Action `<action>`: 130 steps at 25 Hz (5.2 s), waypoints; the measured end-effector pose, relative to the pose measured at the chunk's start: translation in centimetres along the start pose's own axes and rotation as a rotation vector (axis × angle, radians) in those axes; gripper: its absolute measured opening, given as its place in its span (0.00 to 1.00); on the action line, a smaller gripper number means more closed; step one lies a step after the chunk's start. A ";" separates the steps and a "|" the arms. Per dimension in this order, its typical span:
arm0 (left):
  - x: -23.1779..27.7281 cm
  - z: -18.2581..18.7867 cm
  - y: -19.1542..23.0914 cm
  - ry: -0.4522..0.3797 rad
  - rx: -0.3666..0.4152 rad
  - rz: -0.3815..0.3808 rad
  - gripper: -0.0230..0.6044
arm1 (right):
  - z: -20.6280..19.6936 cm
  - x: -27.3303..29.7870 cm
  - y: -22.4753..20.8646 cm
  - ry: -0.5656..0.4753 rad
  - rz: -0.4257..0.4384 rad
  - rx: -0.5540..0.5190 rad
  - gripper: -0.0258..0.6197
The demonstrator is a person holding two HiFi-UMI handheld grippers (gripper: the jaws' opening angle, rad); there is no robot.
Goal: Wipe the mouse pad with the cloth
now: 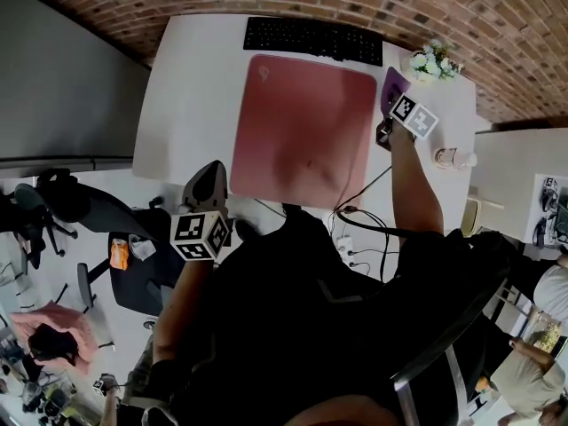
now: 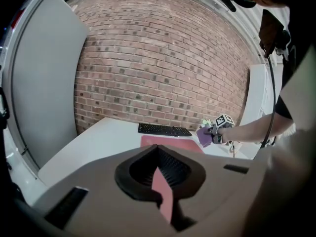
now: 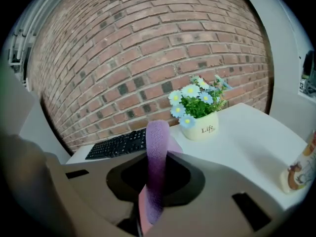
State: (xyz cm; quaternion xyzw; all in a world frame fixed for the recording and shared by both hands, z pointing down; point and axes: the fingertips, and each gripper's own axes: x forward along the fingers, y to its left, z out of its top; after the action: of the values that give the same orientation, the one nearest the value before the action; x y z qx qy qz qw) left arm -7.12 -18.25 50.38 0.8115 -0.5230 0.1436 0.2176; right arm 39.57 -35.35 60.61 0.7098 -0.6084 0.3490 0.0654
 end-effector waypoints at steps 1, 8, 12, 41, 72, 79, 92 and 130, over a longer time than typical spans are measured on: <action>0.1 0.0 -0.1 0.004 0.002 0.001 0.04 | -0.2 0.3 -0.5 0.008 -0.010 -0.003 0.13; -0.2 -0.2 0.6 0.014 -0.003 0.051 0.04 | -2.6 3.7 -0.3 0.090 -0.018 -0.047 0.13; -1.0 -0.4 1.4 0.010 -0.017 0.090 0.04 | -4.2 5.5 2.3 0.135 0.019 -0.077 0.13; -8.5 -3.3 6.8 -0.024 -0.148 0.346 0.04 | -11.5 11.0 22.8 0.279 0.291 -0.233 0.13; -15.3 -5.9 9.5 -0.050 -0.230 0.525 0.04 | -17.5 11.2 38.1 0.373 0.543 -0.317 0.13; -14.9 -4.7 10.1 -0.063 -0.199 0.467 0.04 | -13.3 8.5 38.7 0.255 0.581 -0.139 0.13; -10.1 0.2 7.0 -0.122 -0.008 0.185 0.04 | -5.3 -5.7 36.8 0.036 0.686 -0.289 0.13; -11.5 8.4 1.7 -0.286 0.183 0.004 0.04 | -3.2 -27.3 31.4 -0.321 0.593 -0.485 0.13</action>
State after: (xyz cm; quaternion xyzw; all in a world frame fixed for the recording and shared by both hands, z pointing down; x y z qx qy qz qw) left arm -13.39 -14.05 38.19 0.8391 -0.5349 0.0742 0.0660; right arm 9.24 -19.24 36.94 0.5133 -0.8535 0.0840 0.0318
